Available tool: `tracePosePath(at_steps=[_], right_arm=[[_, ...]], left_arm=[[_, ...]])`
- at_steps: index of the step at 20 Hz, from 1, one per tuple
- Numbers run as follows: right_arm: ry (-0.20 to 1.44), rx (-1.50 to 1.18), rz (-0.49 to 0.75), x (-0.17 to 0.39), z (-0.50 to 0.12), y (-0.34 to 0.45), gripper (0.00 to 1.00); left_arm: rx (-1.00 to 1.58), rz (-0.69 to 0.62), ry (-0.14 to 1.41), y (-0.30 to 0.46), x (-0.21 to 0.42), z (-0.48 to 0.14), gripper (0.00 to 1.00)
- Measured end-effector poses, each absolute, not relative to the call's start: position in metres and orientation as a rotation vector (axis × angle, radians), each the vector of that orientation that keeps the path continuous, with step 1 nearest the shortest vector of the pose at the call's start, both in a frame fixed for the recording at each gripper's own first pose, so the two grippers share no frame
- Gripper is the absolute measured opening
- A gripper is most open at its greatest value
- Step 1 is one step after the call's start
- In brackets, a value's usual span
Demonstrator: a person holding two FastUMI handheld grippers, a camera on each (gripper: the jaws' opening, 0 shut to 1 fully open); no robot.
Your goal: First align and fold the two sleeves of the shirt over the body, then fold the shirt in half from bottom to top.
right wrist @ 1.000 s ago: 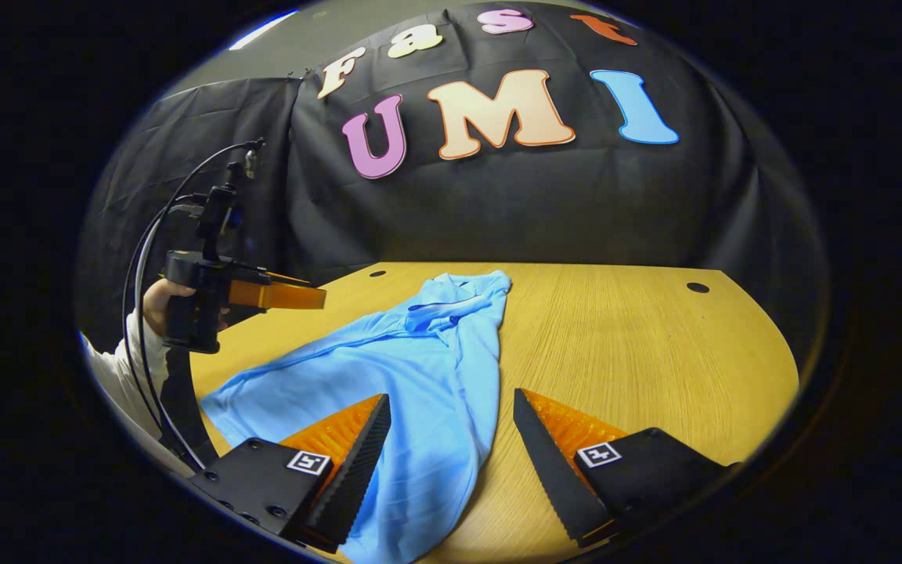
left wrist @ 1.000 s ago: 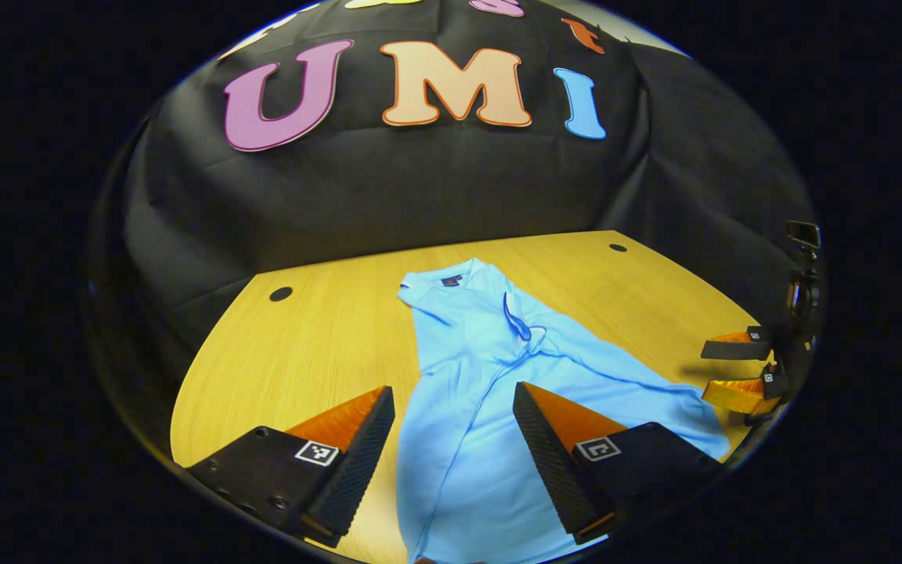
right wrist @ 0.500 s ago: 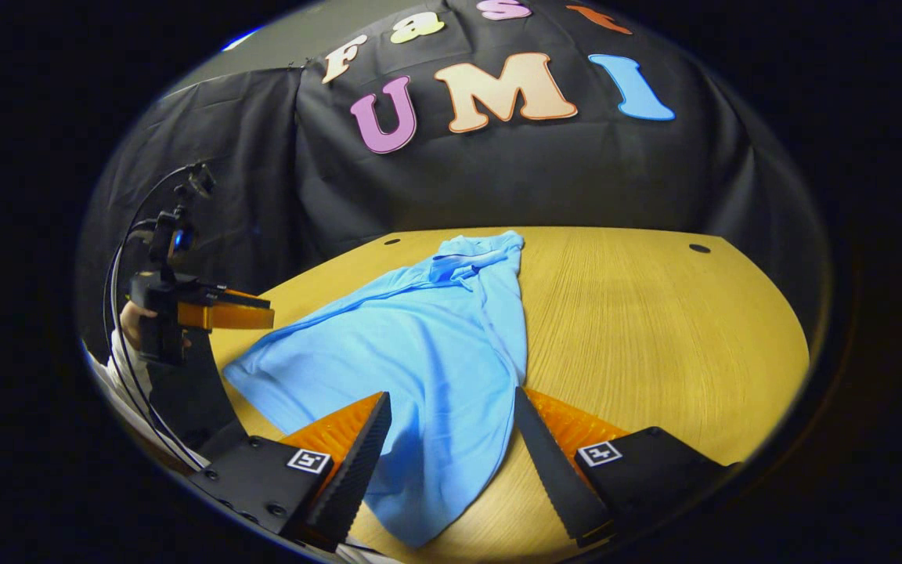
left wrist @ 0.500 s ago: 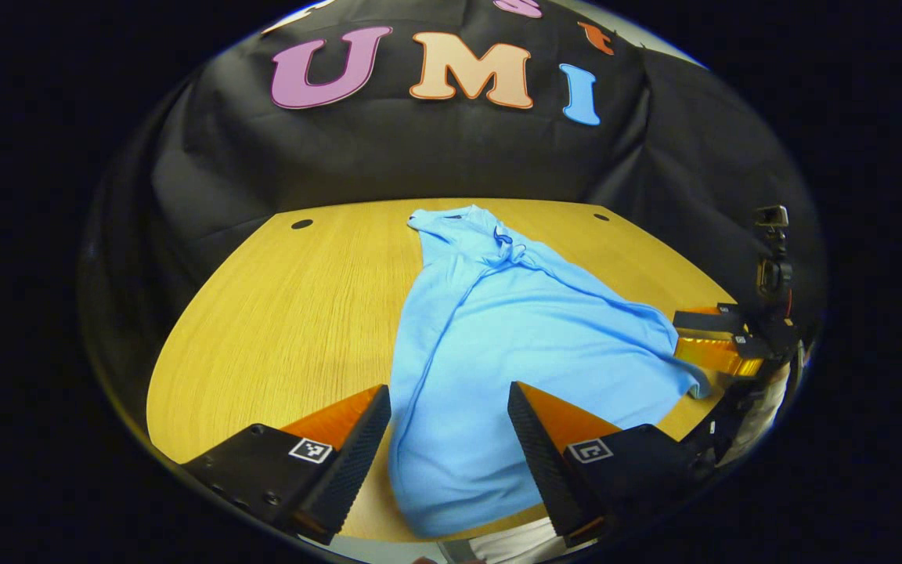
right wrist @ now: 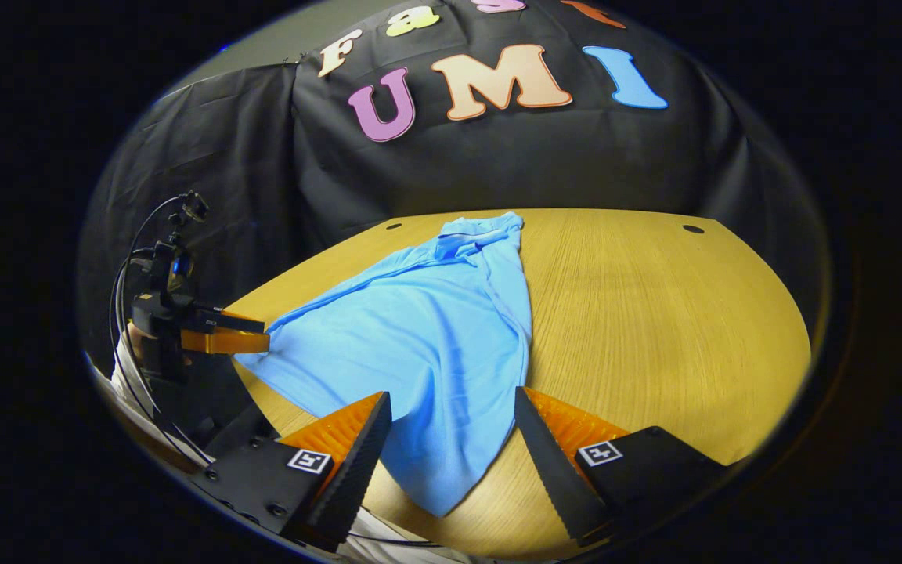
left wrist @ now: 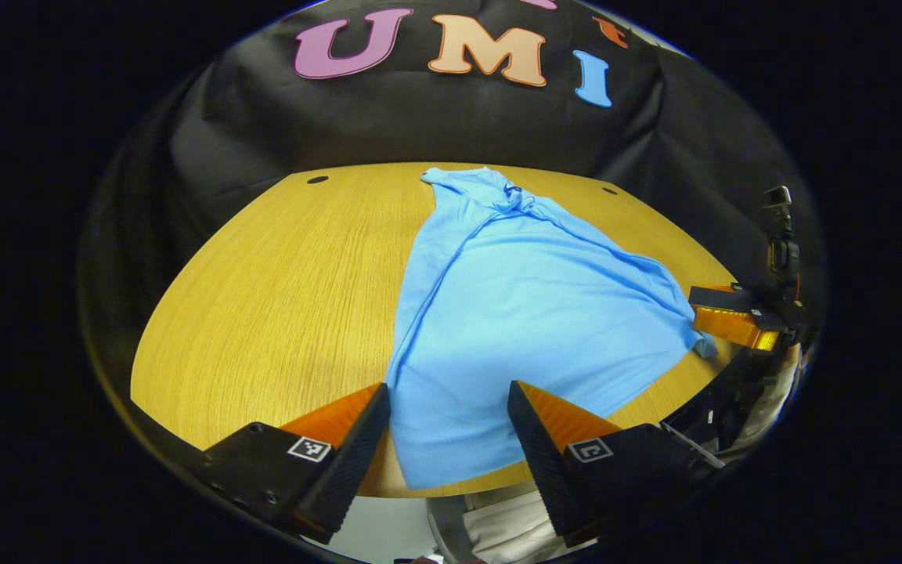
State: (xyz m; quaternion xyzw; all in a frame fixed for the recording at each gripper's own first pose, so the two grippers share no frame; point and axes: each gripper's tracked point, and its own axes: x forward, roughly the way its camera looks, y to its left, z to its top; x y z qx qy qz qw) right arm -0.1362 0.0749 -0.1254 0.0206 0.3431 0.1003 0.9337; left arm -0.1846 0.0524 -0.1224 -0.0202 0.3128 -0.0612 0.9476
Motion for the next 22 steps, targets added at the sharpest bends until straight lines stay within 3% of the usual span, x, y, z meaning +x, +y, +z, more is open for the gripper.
tracePosePath(at_steps=[1,6,9,12,13,14,15,16,17,18,19,21,22], right_arm=[[0.71,0.028,0.202,-0.138,-0.129,0.075,0.95],[0.74,-0.02,0.189,-0.142,-0.137,0.072,0.98],[0.737,-0.059,0.201,-0.143,-0.139,0.075,0.95],[0.735,-0.105,0.237,-0.146,-0.141,0.084,0.99],[0.733,-0.099,0.248,-0.144,-0.142,0.089,0.88],[0.736,-0.094,0.255,-0.143,-0.143,0.091,0.79],[0.744,-0.086,0.264,-0.142,-0.144,0.094,0.64],[0.751,-0.078,0.274,-0.141,-0.143,0.097,0.58],[0.755,-0.067,0.285,-0.141,-0.143,0.1,0.46],[0.758,-0.055,0.289,-0.141,-0.145,0.101,0.39],[0.757,-0.046,0.296,-0.142,-0.144,0.103,0.29],[0.755,-0.043,0.288,-0.143,-0.144,0.103,0.19],[0.76,-0.041,0.282,-0.144,-0.145,0.102,0.19]], left_arm=[[-0.032,-0.121,0.643,0.053,-0.186,-0.125,0.94],[0.04,-0.135,0.648,0.047,-0.191,-0.129,0.94],[0.037,-0.146,0.621,0.045,-0.19,-0.128,0.87],[0.044,-0.183,0.593,0.036,-0.189,-0.128,0.77],[0.046,-0.195,0.584,0.033,-0.188,-0.129,0.66],[0.046,-0.209,0.572,0.029,-0.187,-0.128,0.6],[0.041,-0.217,0.562,0.025,-0.186,-0.127,0.49],[0.031,-0.223,0.55,0.022,-0.184,-0.128,0.4],[0.025,-0.223,0.541,0.02,-0.18,-0.128,0.24],[0.024,-0.231,0.535,0.019,-0.182,-0.127,0.14],[0.016,-0.237,0.534,0.018,-0.182,-0.127,0.1],[-0.011,-0.241,0.528,0.017,-0.18,-0.127,0.04],[-0.026,-0.241,0.525,0.017,-0.18,-0.126,0.03]])
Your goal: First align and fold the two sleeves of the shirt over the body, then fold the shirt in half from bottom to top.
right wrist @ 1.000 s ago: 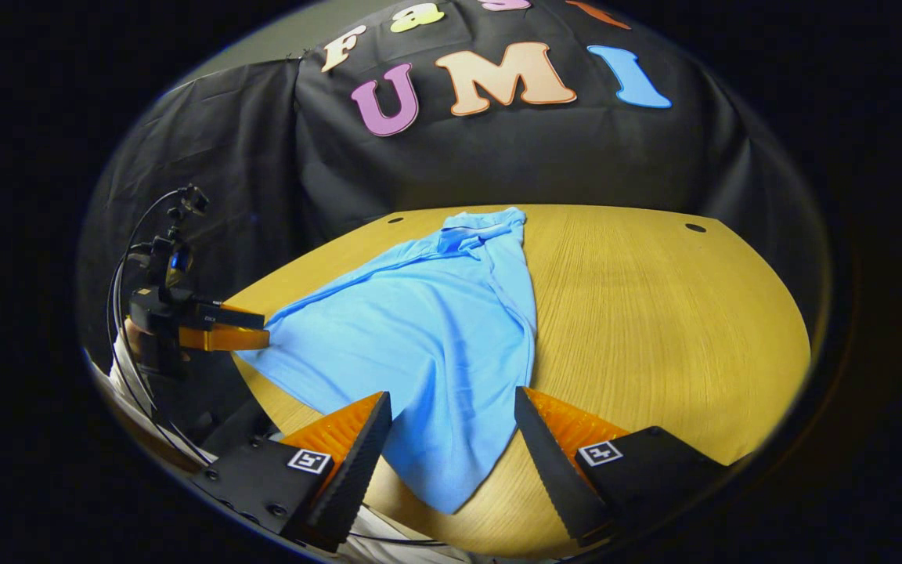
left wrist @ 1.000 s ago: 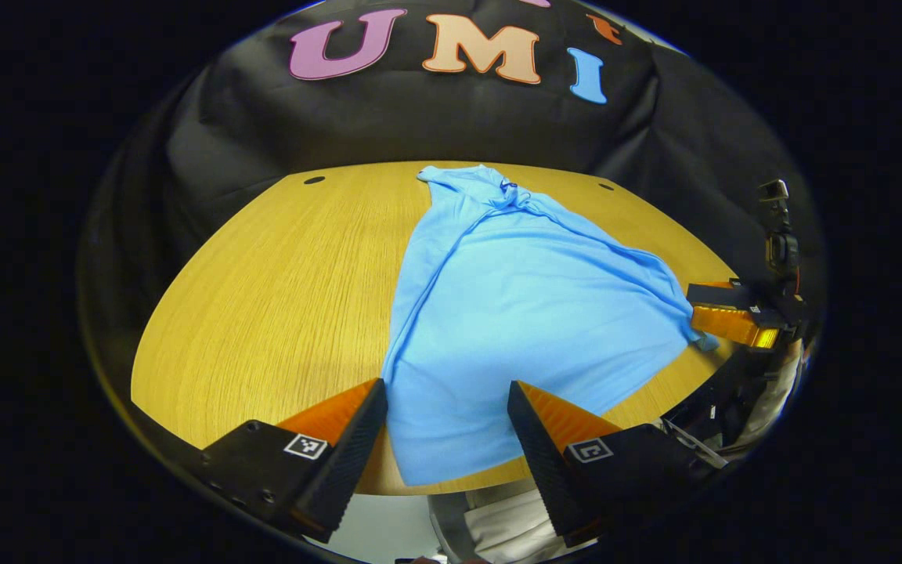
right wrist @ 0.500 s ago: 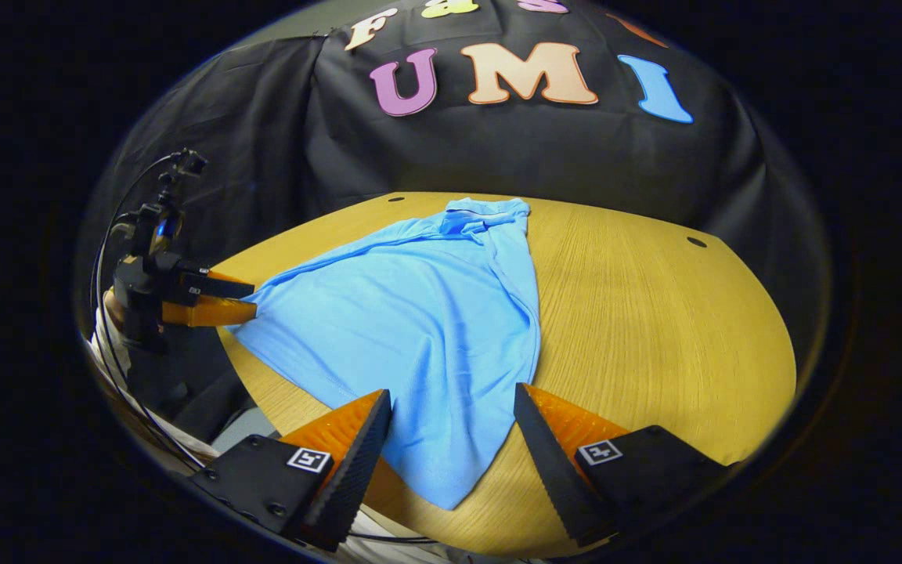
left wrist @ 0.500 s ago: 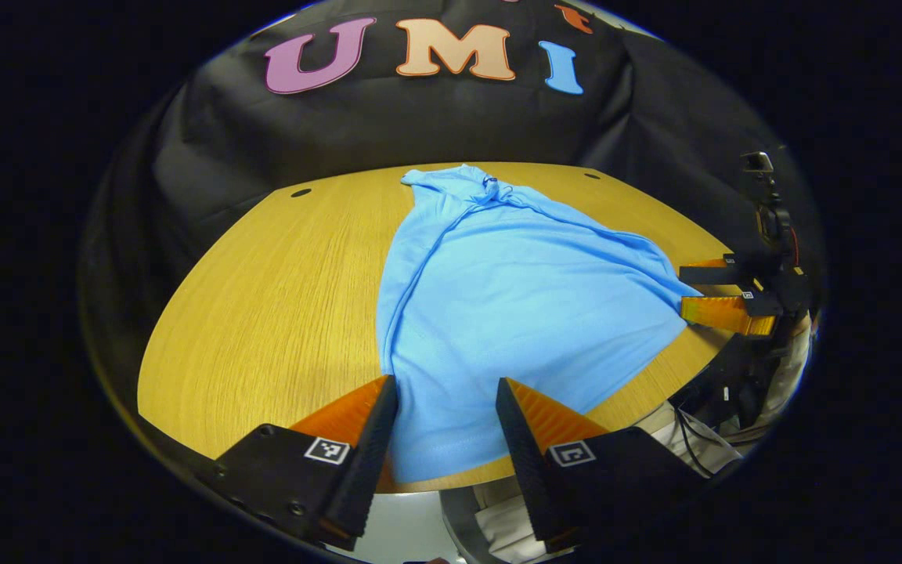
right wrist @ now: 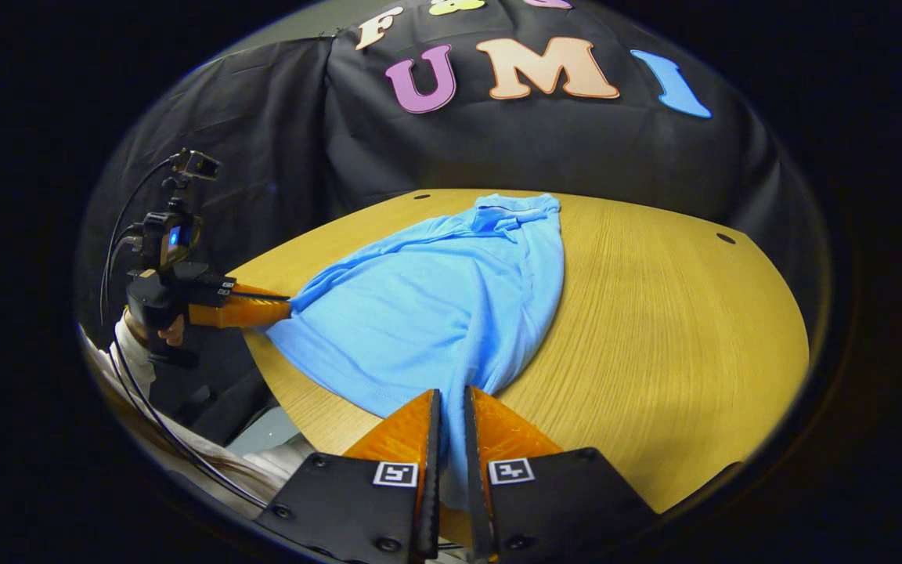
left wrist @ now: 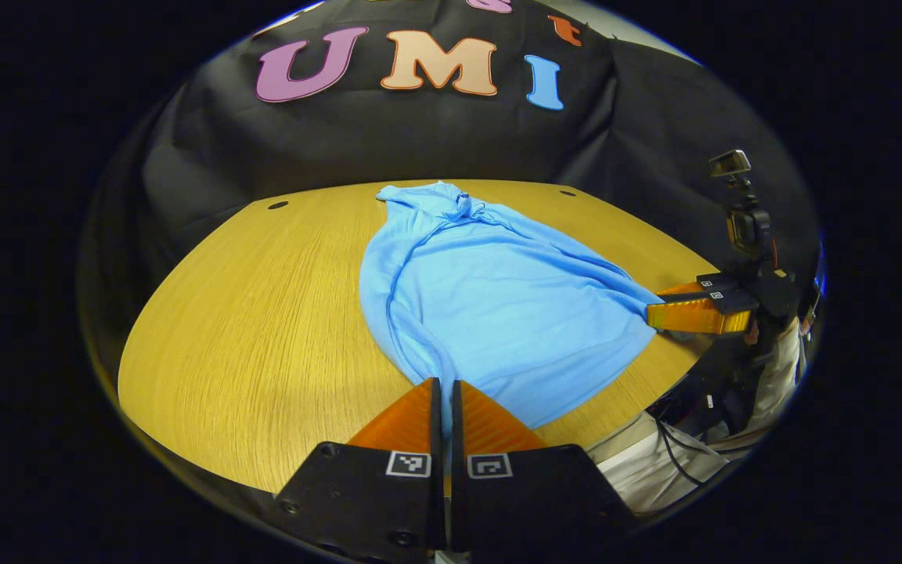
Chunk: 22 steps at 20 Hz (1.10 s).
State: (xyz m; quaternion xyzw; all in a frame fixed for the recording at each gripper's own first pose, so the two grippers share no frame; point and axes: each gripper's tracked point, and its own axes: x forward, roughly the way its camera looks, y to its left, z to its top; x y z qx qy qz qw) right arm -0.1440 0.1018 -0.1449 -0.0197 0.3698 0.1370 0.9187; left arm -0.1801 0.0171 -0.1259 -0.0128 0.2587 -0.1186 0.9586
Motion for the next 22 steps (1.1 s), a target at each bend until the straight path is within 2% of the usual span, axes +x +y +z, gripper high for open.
tracePosePath(at_steps=[4,5,12,22], right_arm=[[0.765,-0.012,0.271,-0.143,-0.144,0.102,0.19],[0.761,-0.011,0.272,-0.142,-0.144,0.103,0.1],[0.772,-0.011,0.229,-0.132,-0.139,0.09,0.07],[0.653,-0.013,0.162,-0.066,-0.087,0.075,0.07]], left_arm=[[-0.027,-0.241,0.516,0.016,-0.18,-0.125,0.01],[-0.023,-0.242,0.517,0.016,-0.179,-0.125,0.0],[-0.056,-0.235,0.512,0.015,-0.176,-0.119,0.0],[-0.127,-0.231,0.304,0.014,-0.101,-0.037,0.0]])
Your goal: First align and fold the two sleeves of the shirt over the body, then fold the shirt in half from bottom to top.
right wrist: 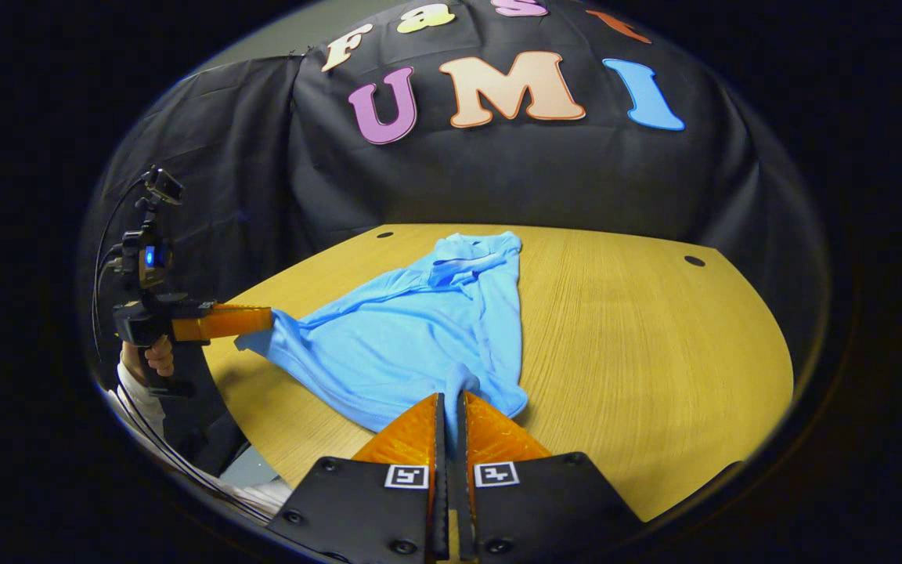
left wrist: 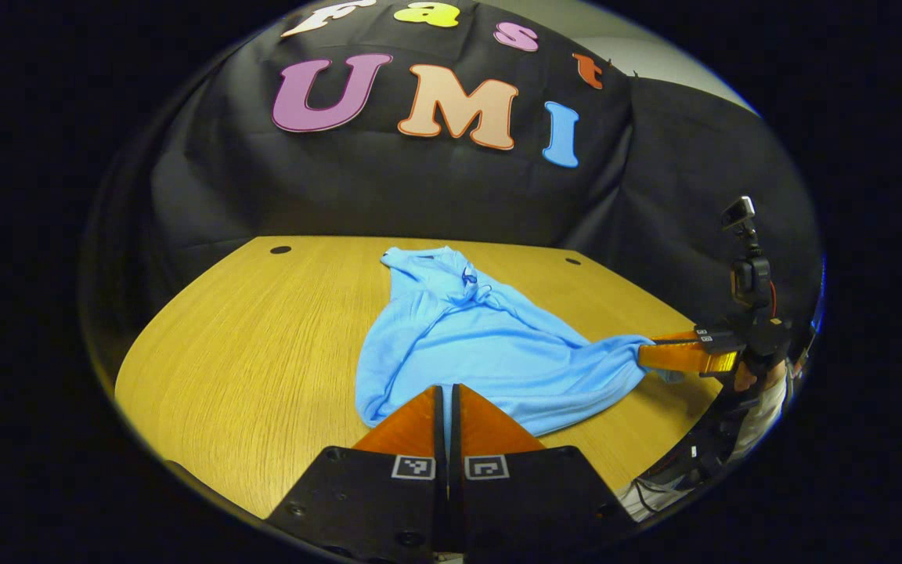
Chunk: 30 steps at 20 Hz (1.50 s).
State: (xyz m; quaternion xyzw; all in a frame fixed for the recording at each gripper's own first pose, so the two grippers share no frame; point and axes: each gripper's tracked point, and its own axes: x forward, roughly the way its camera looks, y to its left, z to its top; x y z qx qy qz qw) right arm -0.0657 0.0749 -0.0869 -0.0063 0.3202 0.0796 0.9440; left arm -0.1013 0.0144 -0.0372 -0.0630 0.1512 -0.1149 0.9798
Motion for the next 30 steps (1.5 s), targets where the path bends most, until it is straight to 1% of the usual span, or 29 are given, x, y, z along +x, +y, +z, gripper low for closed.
tracePosePath(at_steps=[5,8,13,17,18,20,21,22,23,26,27,28,30], right_arm=[[0.634,-0.031,0.154,-0.009,-0.068,0.07,0.07],[0.628,-0.028,0.144,0.018,-0.065,0.066,0.07],[0.652,-0.048,0.159,0.02,-0.081,0.067,0.07],[0.647,-0.045,0.169,0.013,-0.082,0.069,0.07],[0.646,-0.045,0.168,0.012,-0.082,0.069,0.07],[0.649,-0.038,0.17,0.009,-0.084,0.069,0.07],[0.649,-0.033,0.173,0.008,-0.084,0.069,0.07],[0.647,-0.032,0.174,0.007,-0.084,0.07,0.07],[0.642,-0.027,0.176,0.006,-0.083,0.07,0.07],[0.634,-0.014,0.189,0.002,-0.08,0.073,0.07],[0.633,-0.016,0.191,0.002,-0.079,0.074,0.07],[0.632,-0.017,0.193,0.0,-0.079,0.074,0.07],[0.633,-0.019,0.196,-0.001,-0.078,0.075,0.07]], left_arm=[[-0.198,-0.199,0.213,0.033,-0.045,0.007,0.0],[-0.226,-0.193,0.227,0.042,-0.025,0.006,0.0],[-0.227,-0.204,0.33,0.041,-0.037,-0.036,0.0],[-0.193,-0.197,0.374,0.032,-0.06,-0.051,0.0],[-0.19,-0.211,0.38,0.024,-0.067,-0.052,0.08],[-0.158,-0.235,0.387,0.01,-0.08,-0.054,0.36],[-0.143,-0.238,0.393,0.005,-0.084,-0.056,0.72],[-0.131,-0.236,0.402,0.001,-0.088,-0.06,0.81],[-0.128,-0.235,0.416,-0.001,-0.089,-0.065,0.85],[-0.147,-0.209,0.477,-0.001,-0.09,-0.086,0.86],[-0.151,-0.201,0.497,0.001,-0.089,-0.093,0.89],[-0.151,-0.19,0.517,0.002,-0.088,-0.1,0.86],[-0.143,-0.162,0.548,0.008,-0.086,-0.11,0.86]])
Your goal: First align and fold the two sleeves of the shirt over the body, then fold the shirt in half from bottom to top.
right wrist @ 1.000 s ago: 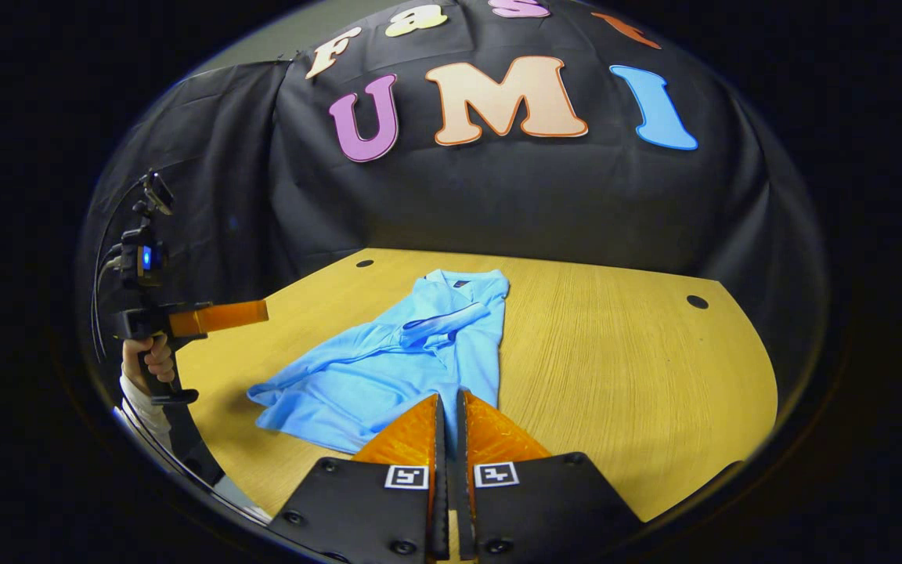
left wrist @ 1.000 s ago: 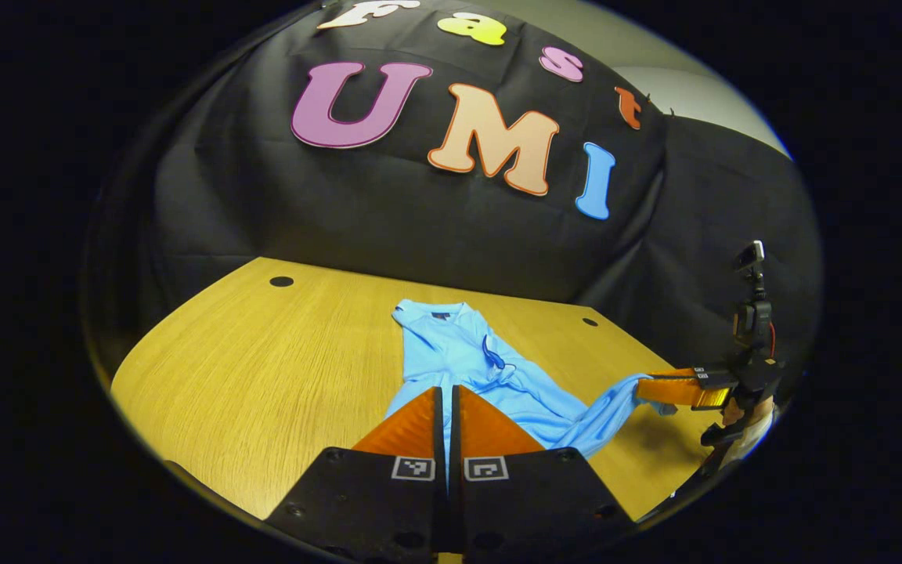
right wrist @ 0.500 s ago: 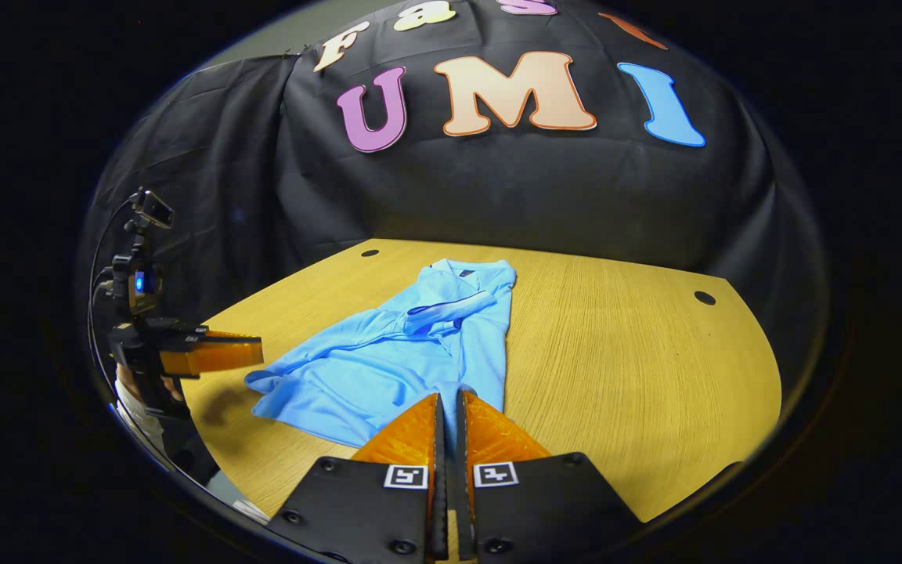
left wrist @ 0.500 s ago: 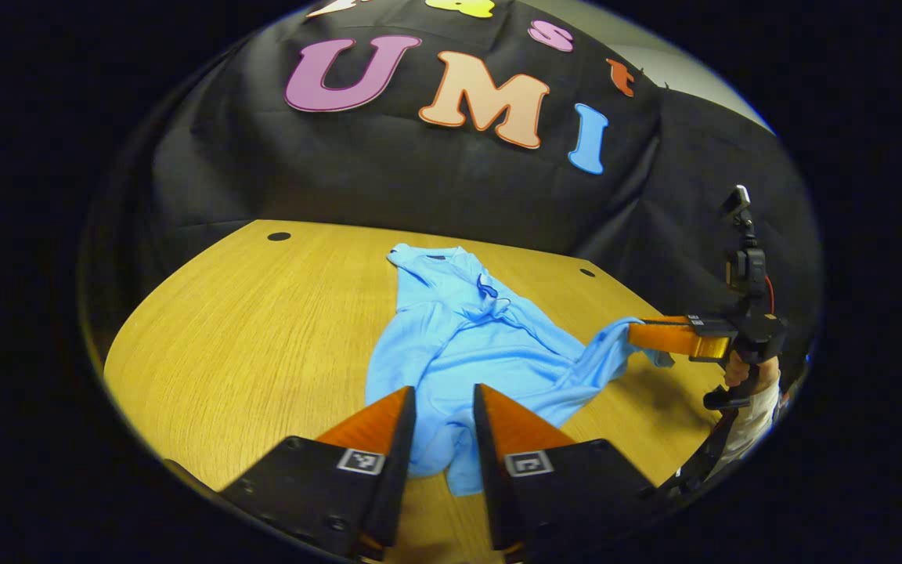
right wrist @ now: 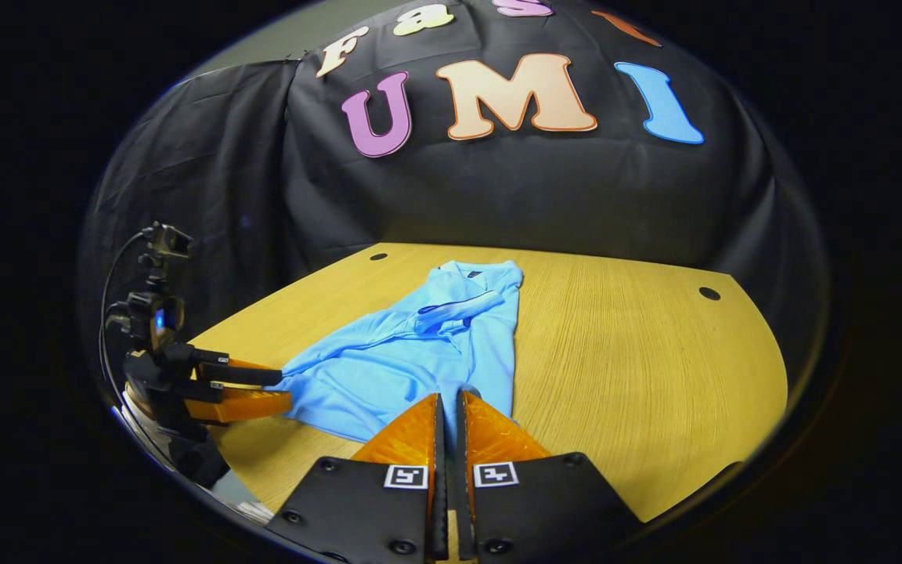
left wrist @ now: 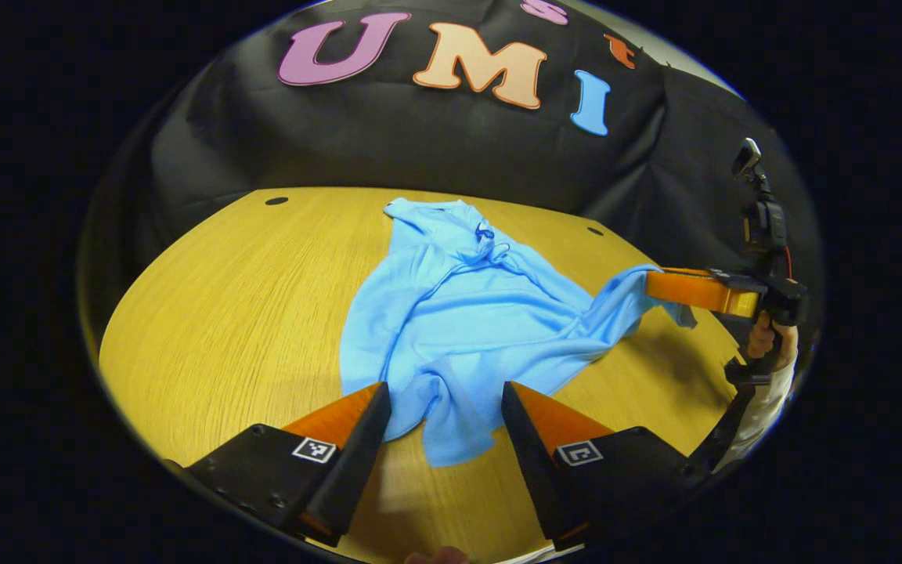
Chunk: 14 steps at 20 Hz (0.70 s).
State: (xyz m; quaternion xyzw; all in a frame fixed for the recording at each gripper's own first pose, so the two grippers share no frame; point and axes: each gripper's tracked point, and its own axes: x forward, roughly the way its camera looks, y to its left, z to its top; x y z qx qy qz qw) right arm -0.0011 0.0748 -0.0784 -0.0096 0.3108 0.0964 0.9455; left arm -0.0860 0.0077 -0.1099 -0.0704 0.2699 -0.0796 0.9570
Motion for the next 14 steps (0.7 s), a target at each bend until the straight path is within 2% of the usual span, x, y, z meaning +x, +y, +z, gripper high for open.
tracePosePath(at_steps=[4,6,7,8,9,10,11,14], right_arm=[[0.635,-0.017,0.201,-0.003,-0.078,0.076,0.07],[0.633,-0.015,0.205,-0.003,-0.078,0.078,0.07],[0.636,-0.012,0.208,-0.003,-0.079,0.079,0.07],[0.64,-0.01,0.21,-0.004,-0.081,0.079,0.07],[0.643,-0.011,0.209,-0.005,-0.082,0.079,0.07],[0.648,-0.012,0.208,-0.005,-0.084,0.078,0.07],[0.649,-0.011,0.206,-0.006,-0.084,0.078,0.07],[0.643,0.001,0.202,-0.005,-0.081,0.076,0.07]], left_arm=[[-0.064,-0.166,0.56,0.012,-0.085,-0.115,0.8],[-0.009,-0.141,0.56,0.02,-0.084,-0.115,0.7],[-0.002,-0.155,0.551,0.016,-0.082,-0.116,0.54],[-0.005,-0.171,0.551,0.012,-0.081,-0.117,0.46],[-0.01,-0.181,0.542,0.009,-0.081,-0.116,0.3],[-0.007,-0.195,0.541,0.009,-0.082,-0.115,0.21],[-0.011,-0.202,0.538,0.009,-0.082,-0.115,0.12],[-0.052,-0.23,0.524,0.007,-0.081,-0.111,0.05]])
